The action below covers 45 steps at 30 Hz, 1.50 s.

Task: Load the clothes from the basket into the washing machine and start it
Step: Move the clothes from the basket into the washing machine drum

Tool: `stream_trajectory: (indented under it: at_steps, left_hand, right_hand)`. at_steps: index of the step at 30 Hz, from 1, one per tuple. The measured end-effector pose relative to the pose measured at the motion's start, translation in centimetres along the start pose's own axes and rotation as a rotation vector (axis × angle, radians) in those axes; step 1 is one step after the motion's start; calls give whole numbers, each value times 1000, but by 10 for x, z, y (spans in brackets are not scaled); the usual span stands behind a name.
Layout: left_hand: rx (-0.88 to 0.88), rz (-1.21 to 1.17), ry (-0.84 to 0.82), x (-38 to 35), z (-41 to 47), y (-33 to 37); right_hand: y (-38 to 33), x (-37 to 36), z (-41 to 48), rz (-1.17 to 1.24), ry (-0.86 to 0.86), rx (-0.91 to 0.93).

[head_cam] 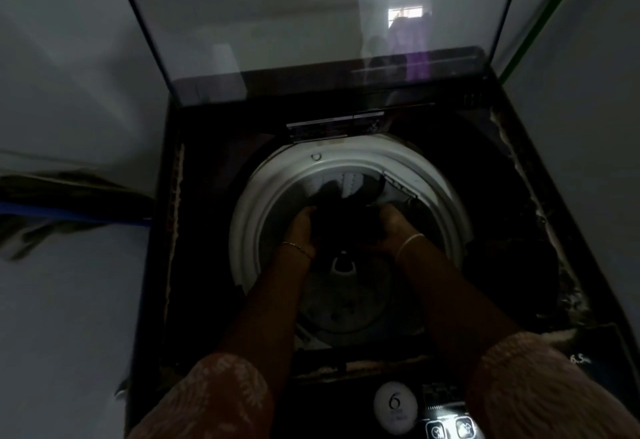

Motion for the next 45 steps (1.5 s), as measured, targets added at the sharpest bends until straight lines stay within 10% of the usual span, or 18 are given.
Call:
stream_trajectory:
  at_steps: [15,31,45]
  left_hand:
    - [-253,-33,-193,-46,-121,46]
    - [-206,230,-579,-297,-245,-86]
    - [-8,429,-354,-411,-182,-235]
  right_hand:
    - [-51,3,-110,132,-192,256]
    - [-101,252,-250,625,-185,570]
    - [-79,471,-192,647,101,374]
Point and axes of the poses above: each hand's wrist, its own z-axis towards the middle knuckle, its own x-axis out of the back of the hand, y = z × x, the point moved 7 cm from there along z, towards the middle knuckle, and after that the axes turned 10 degrees about z, right-handed, at the moved point
